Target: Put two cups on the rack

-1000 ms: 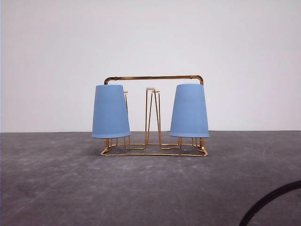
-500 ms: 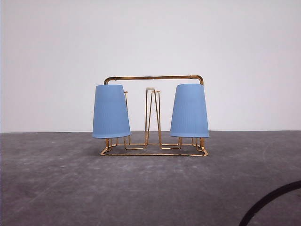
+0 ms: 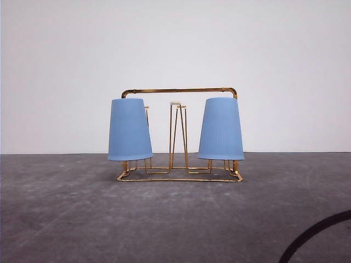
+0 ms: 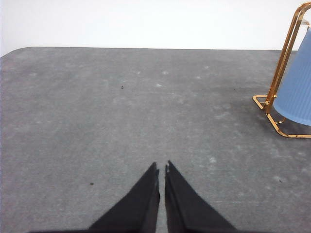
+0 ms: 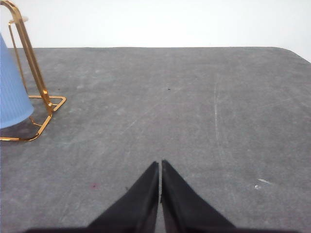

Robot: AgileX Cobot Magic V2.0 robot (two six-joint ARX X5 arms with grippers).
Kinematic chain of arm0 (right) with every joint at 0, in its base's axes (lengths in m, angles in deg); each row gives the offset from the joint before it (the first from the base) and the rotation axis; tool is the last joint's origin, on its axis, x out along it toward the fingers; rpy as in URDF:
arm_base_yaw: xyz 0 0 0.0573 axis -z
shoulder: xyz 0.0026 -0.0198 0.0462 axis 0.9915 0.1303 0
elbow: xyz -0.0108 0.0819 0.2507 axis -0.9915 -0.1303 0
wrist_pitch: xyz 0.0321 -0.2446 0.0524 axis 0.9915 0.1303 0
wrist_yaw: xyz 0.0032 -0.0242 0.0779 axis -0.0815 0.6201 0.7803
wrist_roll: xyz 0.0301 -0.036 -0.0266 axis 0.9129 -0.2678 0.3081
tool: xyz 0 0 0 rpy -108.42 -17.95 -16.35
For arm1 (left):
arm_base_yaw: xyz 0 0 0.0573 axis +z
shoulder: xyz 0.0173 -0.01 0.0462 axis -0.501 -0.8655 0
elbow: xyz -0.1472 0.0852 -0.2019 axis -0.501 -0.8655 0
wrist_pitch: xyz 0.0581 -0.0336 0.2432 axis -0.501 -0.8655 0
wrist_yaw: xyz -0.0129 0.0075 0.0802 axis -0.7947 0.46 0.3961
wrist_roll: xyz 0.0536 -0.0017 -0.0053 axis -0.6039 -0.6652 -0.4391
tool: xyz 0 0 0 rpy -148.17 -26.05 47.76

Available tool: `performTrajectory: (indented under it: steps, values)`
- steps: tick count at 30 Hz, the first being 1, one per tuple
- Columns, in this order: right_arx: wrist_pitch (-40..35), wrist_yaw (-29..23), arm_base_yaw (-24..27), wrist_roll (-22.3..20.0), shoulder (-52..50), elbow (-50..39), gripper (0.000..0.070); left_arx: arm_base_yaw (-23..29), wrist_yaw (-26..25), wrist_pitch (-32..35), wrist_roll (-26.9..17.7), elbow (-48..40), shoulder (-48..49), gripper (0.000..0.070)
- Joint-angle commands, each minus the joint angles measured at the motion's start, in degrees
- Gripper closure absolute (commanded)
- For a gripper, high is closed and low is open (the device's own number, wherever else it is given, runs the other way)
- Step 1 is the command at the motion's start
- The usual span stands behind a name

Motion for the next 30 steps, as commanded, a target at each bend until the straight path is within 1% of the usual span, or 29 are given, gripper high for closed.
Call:
performTrajectory:
  steps: [1,30]
  values:
    - [-0.6,0.0,-0.1,0.2,0.0,-0.2,0.0695,0.0,0.0,0.8,0.2,-0.7,0.0,0.0700]
    - [-0.6,0.0,-0.1,0.2,0.0,-0.2,0.0695,0.0,0.0,0.8,0.2,-0.7,0.0,0.0700]
